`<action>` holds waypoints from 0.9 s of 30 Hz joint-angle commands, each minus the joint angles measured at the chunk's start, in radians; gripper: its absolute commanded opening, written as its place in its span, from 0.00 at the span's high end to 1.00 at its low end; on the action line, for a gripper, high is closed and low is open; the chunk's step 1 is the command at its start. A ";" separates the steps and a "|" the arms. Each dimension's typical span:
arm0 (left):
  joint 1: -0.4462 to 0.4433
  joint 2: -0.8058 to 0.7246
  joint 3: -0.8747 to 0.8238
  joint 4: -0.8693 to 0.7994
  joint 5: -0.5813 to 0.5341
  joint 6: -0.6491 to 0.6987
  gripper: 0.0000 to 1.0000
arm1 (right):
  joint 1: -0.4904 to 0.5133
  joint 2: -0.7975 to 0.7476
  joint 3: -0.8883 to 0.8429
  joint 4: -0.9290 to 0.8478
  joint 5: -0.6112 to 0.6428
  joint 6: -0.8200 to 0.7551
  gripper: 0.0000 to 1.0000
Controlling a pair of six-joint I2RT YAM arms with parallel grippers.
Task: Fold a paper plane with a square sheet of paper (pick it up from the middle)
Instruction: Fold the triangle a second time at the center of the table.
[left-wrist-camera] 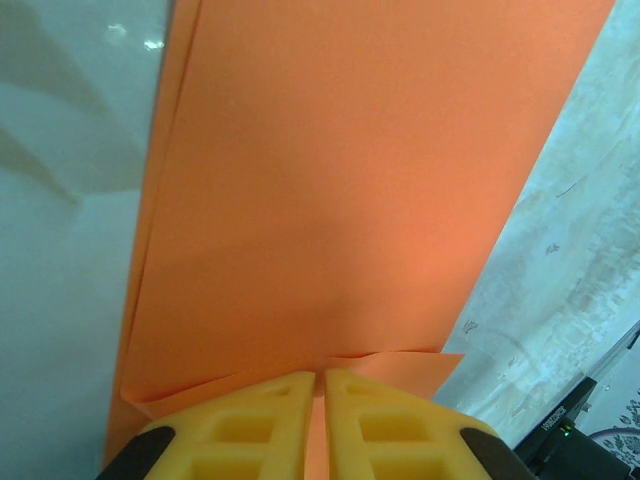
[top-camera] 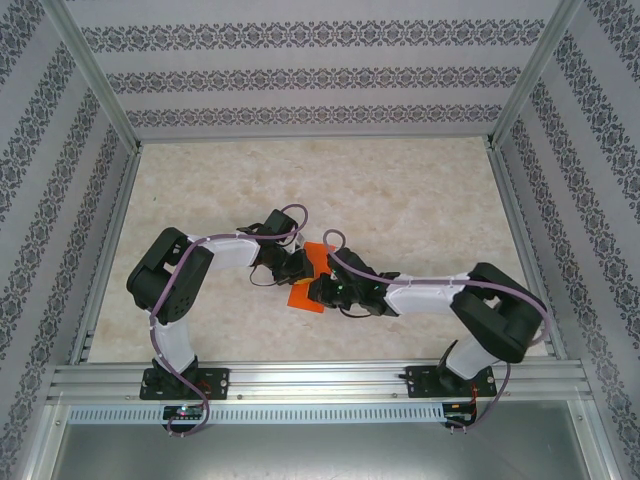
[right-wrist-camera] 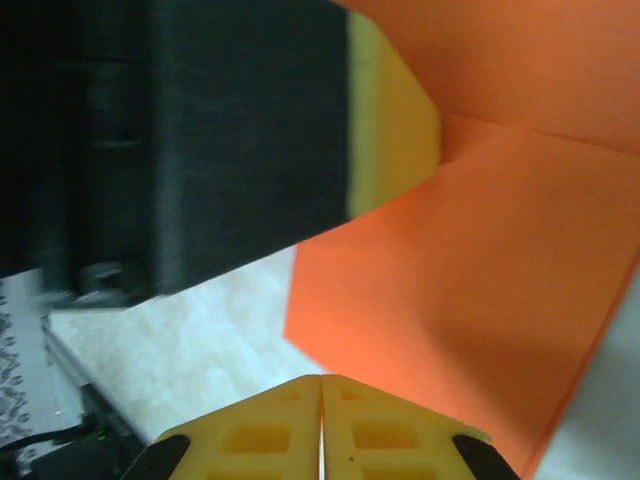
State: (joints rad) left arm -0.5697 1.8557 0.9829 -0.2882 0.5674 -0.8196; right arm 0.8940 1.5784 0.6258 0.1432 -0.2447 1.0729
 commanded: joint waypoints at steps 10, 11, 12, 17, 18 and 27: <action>0.007 0.024 0.001 -0.063 -0.059 0.039 0.82 | -0.009 0.121 -0.134 0.085 -0.006 0.093 0.92; 0.006 0.019 0.004 -0.056 -0.052 0.040 0.81 | -0.009 0.119 -0.138 0.086 -0.006 0.094 0.92; 0.007 0.011 0.007 -0.055 -0.046 0.040 0.81 | -0.009 0.117 -0.141 0.085 -0.005 0.094 0.92; 0.005 -0.049 0.016 -0.007 0.045 -0.015 0.76 | -0.007 0.115 -0.126 0.078 0.004 0.091 0.94; 0.005 -0.064 0.002 0.020 0.065 -0.041 0.76 | -0.005 0.113 -0.124 0.073 0.015 0.093 0.95; 0.001 -0.081 -0.081 0.127 0.124 -0.100 0.75 | -0.001 0.114 -0.117 0.059 0.025 0.091 0.98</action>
State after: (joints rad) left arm -0.5697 1.7748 0.9253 -0.2188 0.6567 -0.8951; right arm 0.8879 1.6524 0.5339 0.3252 -0.2596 1.1587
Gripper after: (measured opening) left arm 0.250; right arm 0.050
